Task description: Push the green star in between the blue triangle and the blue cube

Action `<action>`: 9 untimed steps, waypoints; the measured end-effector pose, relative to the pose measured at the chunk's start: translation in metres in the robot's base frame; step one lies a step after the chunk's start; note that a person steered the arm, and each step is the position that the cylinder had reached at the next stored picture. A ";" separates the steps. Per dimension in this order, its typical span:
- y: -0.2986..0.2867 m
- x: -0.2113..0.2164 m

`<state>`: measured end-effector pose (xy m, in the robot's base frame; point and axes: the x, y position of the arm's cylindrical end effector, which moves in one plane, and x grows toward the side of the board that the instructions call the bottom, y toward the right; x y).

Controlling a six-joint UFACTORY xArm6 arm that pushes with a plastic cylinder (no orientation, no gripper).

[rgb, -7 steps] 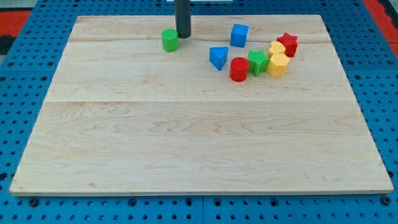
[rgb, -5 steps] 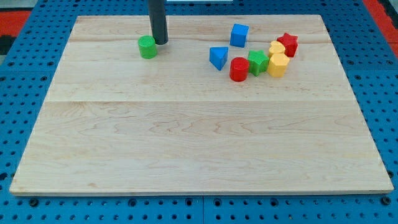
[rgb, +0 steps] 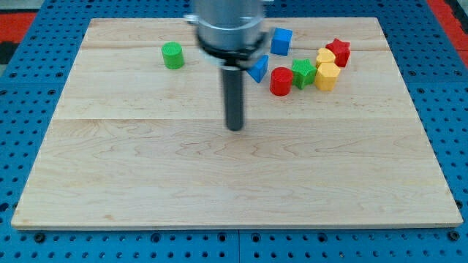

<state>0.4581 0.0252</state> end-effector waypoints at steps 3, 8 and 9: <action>0.106 -0.023; 0.105 -0.105; 0.085 -0.123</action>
<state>0.3354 0.1105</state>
